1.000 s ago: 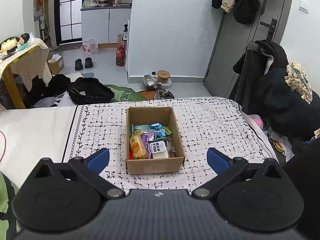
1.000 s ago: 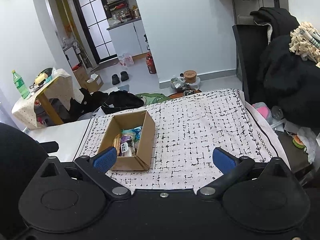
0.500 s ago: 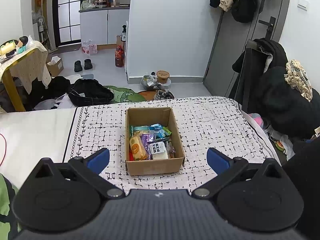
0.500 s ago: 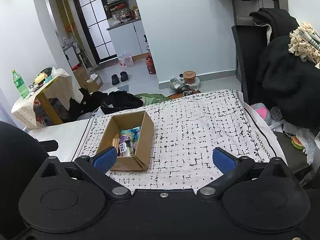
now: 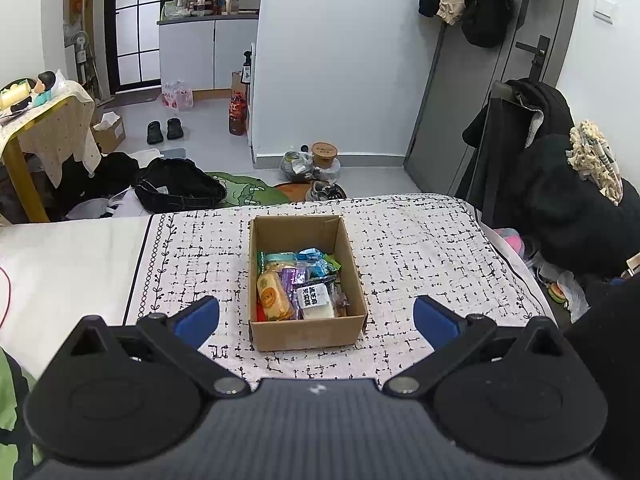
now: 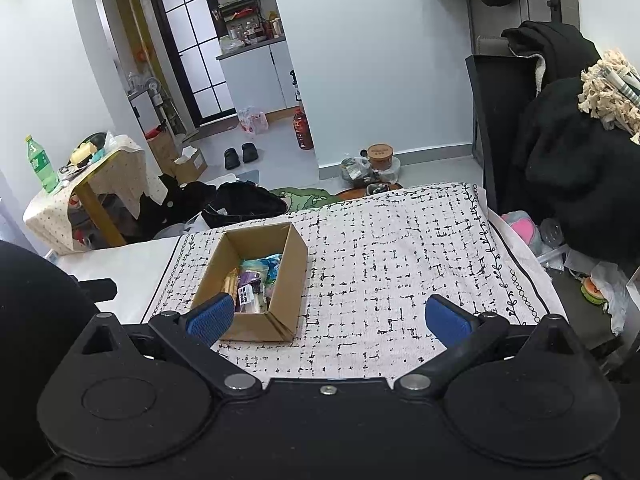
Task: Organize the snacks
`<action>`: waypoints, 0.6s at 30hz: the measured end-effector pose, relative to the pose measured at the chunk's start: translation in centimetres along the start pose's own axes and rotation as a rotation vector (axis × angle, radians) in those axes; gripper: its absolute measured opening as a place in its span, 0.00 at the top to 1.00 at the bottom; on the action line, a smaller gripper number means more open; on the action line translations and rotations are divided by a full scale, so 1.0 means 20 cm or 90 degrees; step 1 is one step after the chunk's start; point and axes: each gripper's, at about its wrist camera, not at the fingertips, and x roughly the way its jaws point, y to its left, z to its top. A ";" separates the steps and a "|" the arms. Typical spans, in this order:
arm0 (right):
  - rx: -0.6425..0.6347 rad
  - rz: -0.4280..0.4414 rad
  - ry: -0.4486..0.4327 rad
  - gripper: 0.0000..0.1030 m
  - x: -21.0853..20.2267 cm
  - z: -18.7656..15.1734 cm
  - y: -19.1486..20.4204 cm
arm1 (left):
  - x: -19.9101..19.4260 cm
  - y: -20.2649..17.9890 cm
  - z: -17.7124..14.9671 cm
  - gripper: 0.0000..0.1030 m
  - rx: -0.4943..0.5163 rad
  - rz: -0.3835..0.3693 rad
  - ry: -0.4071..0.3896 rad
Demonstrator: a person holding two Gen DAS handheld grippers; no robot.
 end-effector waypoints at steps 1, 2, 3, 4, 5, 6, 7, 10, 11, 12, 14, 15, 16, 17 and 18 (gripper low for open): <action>0.000 0.000 0.000 0.00 0.00 0.00 0.00 | 0.00 0.00 0.00 0.00 0.000 0.000 0.000; 0.000 0.000 0.000 0.00 0.00 0.00 0.00 | 0.00 0.00 0.00 0.00 0.001 -0.001 0.000; -0.001 0.000 0.001 0.00 0.00 0.00 0.00 | 0.00 0.00 0.00 0.00 0.001 -0.002 0.000; -0.002 -0.001 0.000 0.00 0.00 0.00 0.00 | 0.00 0.00 0.00 0.00 0.001 -0.002 0.000; -0.002 0.000 0.000 0.00 0.00 0.00 0.00 | 0.00 -0.01 0.00 0.00 0.002 -0.002 -0.001; -0.002 0.000 0.000 0.00 0.00 0.00 0.00 | 0.00 -0.01 0.00 0.00 0.002 -0.002 -0.001; -0.001 0.000 0.000 0.00 0.00 0.00 0.00 | 0.00 -0.01 0.00 0.00 0.001 -0.002 -0.001; 0.002 0.003 0.004 0.00 0.00 0.00 0.00 | 0.00 -0.01 0.00 0.00 0.001 -0.003 -0.001; 0.002 0.004 0.005 0.00 0.00 0.00 0.00 | 0.00 -0.01 0.01 0.00 0.000 -0.004 0.000; 0.002 0.004 0.005 0.00 0.00 0.00 0.00 | 0.00 -0.01 0.01 0.00 0.000 -0.004 0.000; 0.001 0.004 0.005 0.00 0.00 0.00 0.00 | 0.00 -0.01 0.01 0.00 0.001 -0.003 -0.001; 0.001 0.004 0.006 0.00 0.00 0.00 0.00 | 0.00 0.00 0.00 0.00 0.000 -0.003 -0.002; 0.001 0.004 0.007 0.00 0.00 0.00 0.00 | 0.00 0.00 0.00 0.00 0.000 -0.003 -0.002; 0.001 0.003 0.008 0.00 0.00 0.00 0.00 | 0.00 0.00 0.00 0.00 -0.001 -0.003 -0.002; 0.000 0.003 0.009 0.00 0.00 0.00 0.00 | 0.00 0.00 0.00 0.00 -0.003 -0.004 -0.002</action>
